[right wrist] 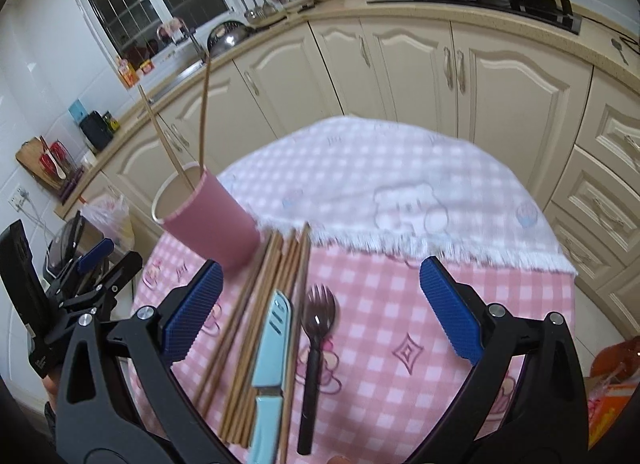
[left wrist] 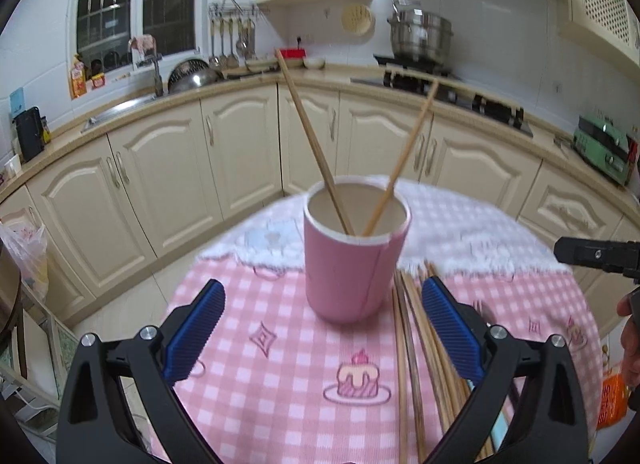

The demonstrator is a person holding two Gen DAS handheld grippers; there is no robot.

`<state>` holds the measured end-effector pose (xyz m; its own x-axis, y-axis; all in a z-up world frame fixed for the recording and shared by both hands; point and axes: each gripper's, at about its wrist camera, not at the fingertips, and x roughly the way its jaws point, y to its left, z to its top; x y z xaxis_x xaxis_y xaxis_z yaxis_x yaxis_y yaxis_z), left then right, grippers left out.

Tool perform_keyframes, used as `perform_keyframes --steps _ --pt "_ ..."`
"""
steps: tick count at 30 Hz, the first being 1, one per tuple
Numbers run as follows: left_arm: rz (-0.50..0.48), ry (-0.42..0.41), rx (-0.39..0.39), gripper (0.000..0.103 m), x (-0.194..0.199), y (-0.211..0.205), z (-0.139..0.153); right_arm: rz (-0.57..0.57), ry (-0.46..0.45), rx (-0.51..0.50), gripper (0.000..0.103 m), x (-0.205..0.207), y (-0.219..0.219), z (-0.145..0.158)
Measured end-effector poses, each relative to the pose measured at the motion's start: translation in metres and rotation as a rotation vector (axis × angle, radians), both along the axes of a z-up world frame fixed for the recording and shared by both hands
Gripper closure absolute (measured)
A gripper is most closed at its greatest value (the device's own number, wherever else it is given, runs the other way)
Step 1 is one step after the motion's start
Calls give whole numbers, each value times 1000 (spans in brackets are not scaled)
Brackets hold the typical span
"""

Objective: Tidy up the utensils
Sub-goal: 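Bring both tools back down to the utensils on the cloth, then grasp the dark spork with the right tool while the left tool grasps a chopstick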

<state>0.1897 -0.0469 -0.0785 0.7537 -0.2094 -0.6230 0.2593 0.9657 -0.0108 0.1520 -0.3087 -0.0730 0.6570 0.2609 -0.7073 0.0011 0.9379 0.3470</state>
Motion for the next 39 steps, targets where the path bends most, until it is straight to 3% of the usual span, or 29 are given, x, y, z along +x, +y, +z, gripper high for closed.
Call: perform_keyframes --steps 12,21,30,32,33,39 --pt "-68 210 122 6 9 -23 -64 12 114 -52 6 -9 2 -42" --pt "-95 267 195 6 13 -35 -89 25 167 -107 6 -13 6 -62" --pt "-106 278 238 7 24 -46 -89 58 198 -184 7 -10 17 -75" --pt "-119 280 246 13 25 -50 -88 70 203 -194 11 -9 20 -78" --pt "-133 286 242 18 26 -52 -87 76 212 -208 20 -7 23 -80" --pt "-169 297 250 32 29 -61 -84 110 213 -230 29 -1 36 -80"
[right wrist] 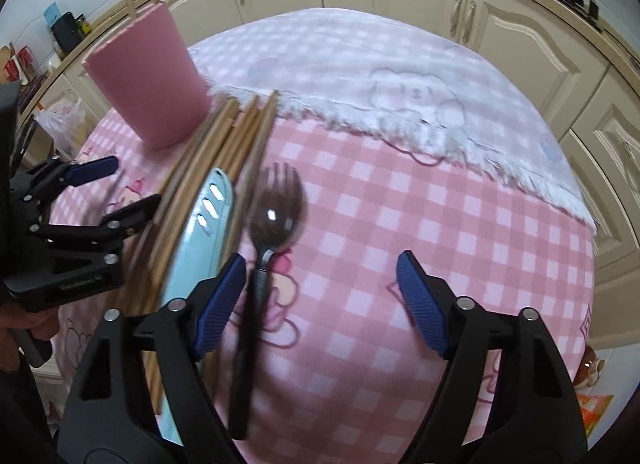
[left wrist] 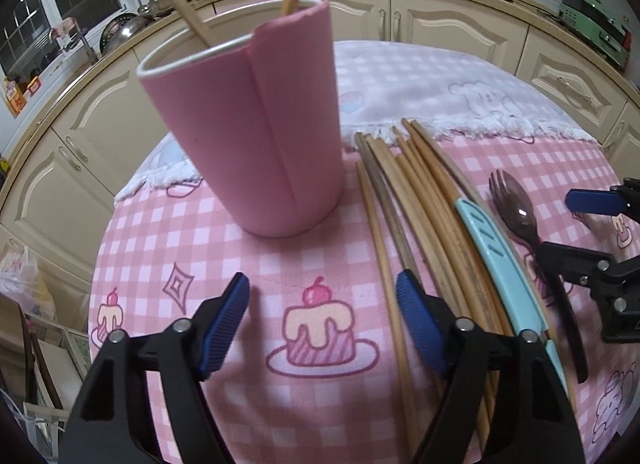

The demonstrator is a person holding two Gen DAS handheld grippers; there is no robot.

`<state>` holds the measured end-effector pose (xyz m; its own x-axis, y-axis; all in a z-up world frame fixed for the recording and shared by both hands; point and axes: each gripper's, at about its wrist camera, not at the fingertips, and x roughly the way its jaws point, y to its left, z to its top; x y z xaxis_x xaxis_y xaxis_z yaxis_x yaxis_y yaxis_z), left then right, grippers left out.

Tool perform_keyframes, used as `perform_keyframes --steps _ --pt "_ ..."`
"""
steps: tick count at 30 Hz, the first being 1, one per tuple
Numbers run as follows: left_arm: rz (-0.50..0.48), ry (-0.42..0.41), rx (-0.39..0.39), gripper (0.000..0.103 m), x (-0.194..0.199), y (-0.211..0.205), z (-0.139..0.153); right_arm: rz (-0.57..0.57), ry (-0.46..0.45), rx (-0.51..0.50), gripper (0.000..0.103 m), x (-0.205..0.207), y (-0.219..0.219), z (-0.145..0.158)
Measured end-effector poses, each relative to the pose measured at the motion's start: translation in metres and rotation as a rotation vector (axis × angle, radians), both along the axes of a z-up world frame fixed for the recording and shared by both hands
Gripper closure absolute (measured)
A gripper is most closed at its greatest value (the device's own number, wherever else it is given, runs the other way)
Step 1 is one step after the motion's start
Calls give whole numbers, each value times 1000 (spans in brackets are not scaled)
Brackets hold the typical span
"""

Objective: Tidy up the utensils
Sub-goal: 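Grasp the dark spork with the right tool while the left tool grasps a chopstick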

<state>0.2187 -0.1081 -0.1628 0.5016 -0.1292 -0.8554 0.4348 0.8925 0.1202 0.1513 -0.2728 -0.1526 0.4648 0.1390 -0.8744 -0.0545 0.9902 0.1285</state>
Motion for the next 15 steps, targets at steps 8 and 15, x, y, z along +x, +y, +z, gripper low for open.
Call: perform_keyframes --steps 8,15 --pt "-52 50 -31 60 6 -14 1 18 15 -87 58 10 18 -2" --pt "-77 63 -61 98 7 -26 3 57 -2 -59 91 11 23 0"
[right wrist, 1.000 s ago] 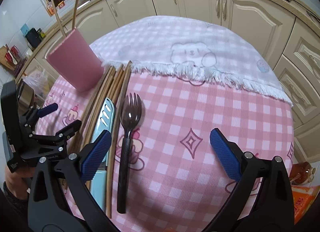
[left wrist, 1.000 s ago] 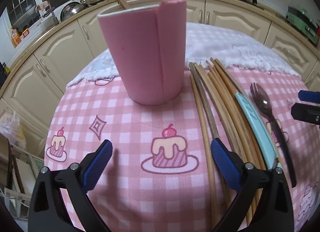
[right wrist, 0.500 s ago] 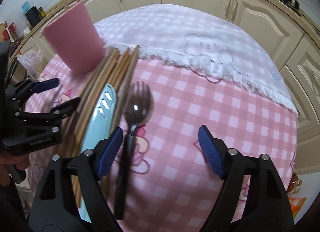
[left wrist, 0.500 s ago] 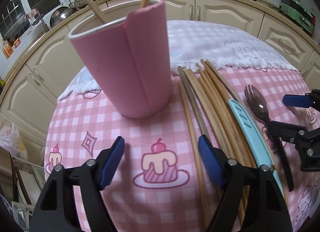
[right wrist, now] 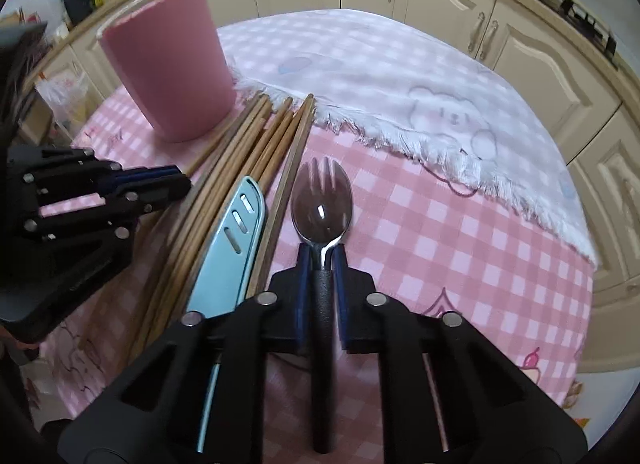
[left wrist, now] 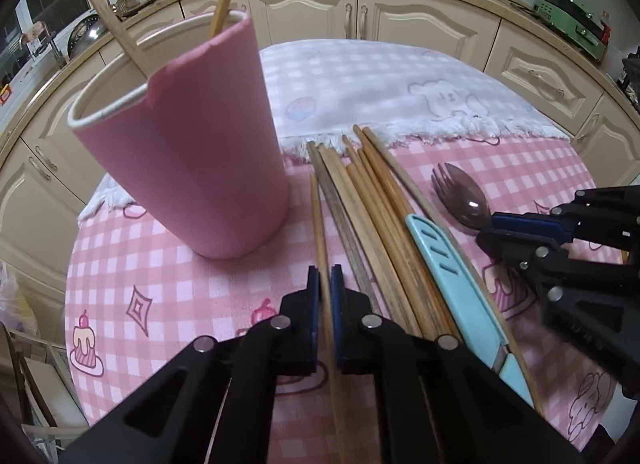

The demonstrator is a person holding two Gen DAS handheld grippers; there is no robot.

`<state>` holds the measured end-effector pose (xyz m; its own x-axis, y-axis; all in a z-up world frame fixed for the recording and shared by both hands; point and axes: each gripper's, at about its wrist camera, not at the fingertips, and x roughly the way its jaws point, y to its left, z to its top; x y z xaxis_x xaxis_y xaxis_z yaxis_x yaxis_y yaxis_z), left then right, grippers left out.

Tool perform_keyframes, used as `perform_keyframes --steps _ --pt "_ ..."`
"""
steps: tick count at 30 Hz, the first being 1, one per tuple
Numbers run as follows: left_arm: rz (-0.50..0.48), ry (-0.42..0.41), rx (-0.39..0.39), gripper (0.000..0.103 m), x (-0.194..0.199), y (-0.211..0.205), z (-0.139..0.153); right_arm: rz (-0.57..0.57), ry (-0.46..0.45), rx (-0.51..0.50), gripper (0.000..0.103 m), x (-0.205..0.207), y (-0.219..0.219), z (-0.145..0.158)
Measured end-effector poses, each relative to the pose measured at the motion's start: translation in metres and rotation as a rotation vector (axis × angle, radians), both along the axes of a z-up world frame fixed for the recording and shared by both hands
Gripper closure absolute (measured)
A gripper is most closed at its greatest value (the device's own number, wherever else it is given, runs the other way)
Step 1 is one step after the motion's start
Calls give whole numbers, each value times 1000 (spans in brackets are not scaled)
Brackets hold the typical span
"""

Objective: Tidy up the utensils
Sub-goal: 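Lift the spork with the right tool while the left tool lifts its chopstick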

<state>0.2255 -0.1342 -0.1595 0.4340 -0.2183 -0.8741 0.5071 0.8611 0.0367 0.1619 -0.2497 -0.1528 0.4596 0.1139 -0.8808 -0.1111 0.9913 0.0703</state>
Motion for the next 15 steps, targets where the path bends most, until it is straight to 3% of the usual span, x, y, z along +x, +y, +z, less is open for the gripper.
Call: perform_keyframes --steps 8,15 --pt "19 -34 -98 99 -20 22 14 -42 -81 174 91 -17 -30 16" --pt "25 -173 -240 99 -48 46 52 -51 -219 329 91 -26 -44 43"
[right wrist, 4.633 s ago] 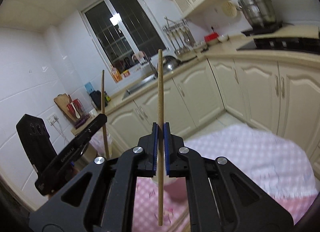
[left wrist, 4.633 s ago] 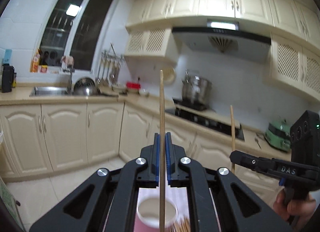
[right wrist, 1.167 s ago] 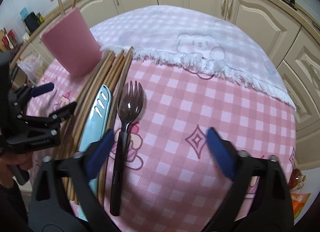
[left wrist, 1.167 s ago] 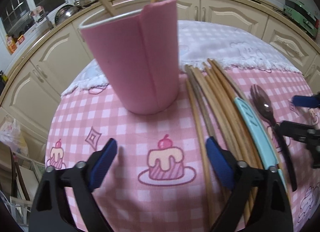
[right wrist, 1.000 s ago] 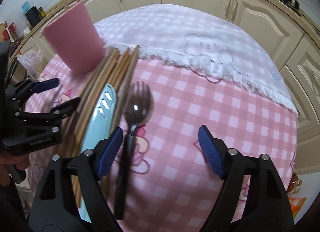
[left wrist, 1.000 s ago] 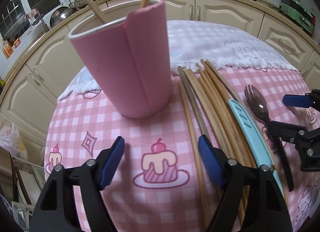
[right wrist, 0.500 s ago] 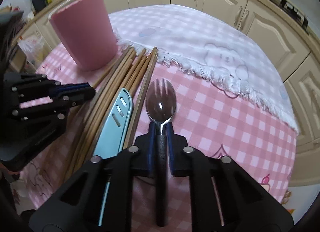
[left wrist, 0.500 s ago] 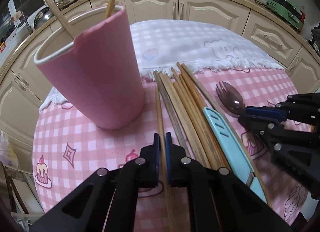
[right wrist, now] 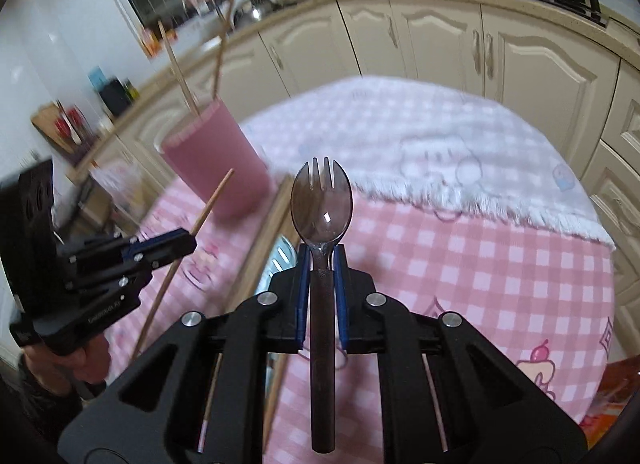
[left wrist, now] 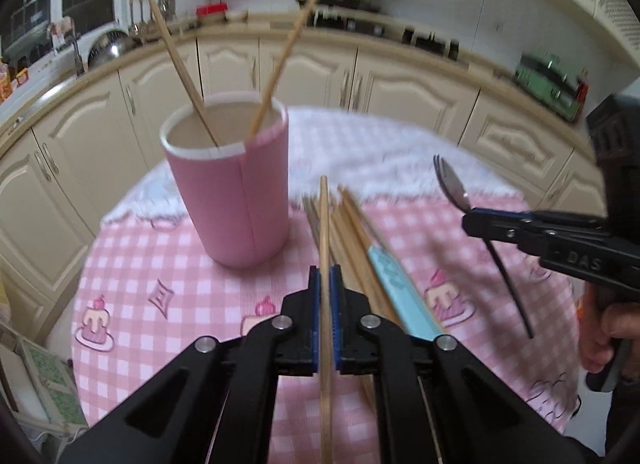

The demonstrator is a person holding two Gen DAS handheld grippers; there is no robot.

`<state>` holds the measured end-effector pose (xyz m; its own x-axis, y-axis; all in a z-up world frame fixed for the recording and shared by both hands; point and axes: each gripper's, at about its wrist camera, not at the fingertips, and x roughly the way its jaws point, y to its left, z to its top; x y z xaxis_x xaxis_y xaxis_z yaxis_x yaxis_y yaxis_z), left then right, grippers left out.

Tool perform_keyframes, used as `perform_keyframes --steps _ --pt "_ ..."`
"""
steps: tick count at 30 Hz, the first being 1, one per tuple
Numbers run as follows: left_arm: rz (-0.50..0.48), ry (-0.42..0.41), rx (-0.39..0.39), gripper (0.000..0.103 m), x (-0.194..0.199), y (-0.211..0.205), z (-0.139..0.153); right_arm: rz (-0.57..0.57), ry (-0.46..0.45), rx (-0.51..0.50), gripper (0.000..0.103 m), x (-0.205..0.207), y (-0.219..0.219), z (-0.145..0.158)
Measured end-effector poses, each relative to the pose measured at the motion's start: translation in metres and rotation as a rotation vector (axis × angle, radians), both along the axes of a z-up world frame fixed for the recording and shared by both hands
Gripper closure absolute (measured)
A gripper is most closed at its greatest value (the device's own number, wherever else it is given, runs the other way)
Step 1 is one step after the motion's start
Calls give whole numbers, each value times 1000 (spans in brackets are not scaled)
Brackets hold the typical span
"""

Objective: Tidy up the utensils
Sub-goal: 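Lift the spork with the right tool while the left tool lifts its chopstick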

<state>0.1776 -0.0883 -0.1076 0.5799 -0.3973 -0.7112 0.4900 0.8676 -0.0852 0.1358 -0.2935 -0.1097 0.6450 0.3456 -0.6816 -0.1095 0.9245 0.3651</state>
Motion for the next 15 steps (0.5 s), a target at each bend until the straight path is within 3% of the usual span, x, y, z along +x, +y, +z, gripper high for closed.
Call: perform_keyframes --steps 7,15 --pt "47 -197 -187 99 -18 30 47 -14 -136 109 91 -1 -5 28" --pt "168 -399 -355 99 6 62 117 14 -337 158 91 24 23 84"
